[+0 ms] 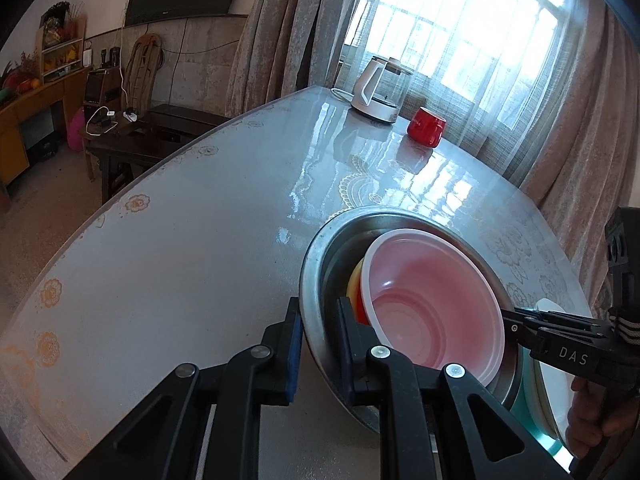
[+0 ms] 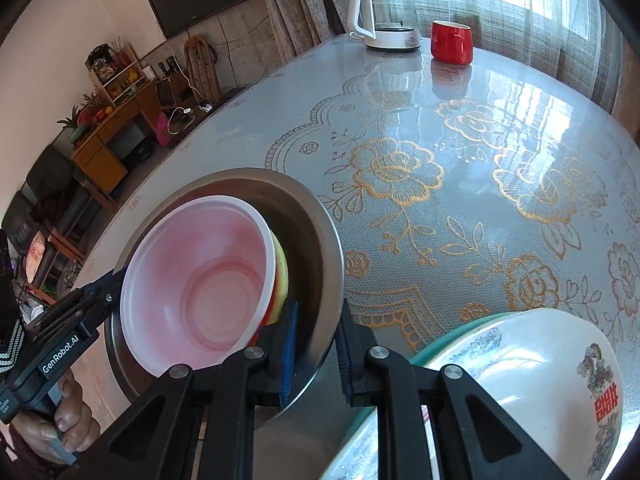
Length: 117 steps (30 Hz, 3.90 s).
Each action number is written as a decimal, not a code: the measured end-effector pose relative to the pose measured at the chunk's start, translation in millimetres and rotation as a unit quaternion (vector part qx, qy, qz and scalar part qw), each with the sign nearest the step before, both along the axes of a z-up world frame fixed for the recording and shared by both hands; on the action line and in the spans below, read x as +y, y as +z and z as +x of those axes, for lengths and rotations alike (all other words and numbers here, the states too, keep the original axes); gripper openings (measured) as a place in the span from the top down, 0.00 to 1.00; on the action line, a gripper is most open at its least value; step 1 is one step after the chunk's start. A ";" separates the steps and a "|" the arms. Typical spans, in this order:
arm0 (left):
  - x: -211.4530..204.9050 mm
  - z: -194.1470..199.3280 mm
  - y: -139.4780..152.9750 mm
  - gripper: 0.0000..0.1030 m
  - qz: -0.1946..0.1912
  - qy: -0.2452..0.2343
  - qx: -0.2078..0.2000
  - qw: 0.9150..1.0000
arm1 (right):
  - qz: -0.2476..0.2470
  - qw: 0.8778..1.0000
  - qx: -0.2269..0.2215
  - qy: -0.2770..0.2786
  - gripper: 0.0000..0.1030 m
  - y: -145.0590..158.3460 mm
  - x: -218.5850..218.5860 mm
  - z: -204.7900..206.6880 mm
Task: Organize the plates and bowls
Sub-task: 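Grasp the rim of the steel bowl with the left tool, then lift the steel bowl and lower it onto the plate stack, then open the left tool and release the steel bowl on the plates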
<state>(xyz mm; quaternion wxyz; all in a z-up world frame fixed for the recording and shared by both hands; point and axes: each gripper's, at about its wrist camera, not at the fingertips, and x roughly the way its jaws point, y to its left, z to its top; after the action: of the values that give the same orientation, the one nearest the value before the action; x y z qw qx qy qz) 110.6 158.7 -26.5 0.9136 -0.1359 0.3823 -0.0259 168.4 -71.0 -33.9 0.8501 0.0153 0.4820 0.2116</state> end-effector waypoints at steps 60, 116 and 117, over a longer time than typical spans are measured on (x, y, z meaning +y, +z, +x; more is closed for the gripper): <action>-160.6 -43.0 65.6 0.84 0.004 -0.178 -0.040 0.983 | 0.124 0.976 -0.072 -0.162 0.83 51.8 -178.4 -122.2; -194.8 -36.8 30.2 0.81 0.039 -0.192 0.002 0.981 | 0.094 0.971 -0.054 -0.212 0.83 10.4 -204.3 -133.3; -195.8 -37.2 30.0 0.81 0.041 -0.192 0.002 0.981 | 0.092 0.971 -0.057 -0.213 0.83 10.4 -203.5 -132.4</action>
<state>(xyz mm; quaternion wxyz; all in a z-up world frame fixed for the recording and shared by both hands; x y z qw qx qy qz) 73.4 -37.1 3.5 0.8956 -0.0226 0.4040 -0.1849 36.0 -274.5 -23.5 0.8966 0.1834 0.3970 0.0691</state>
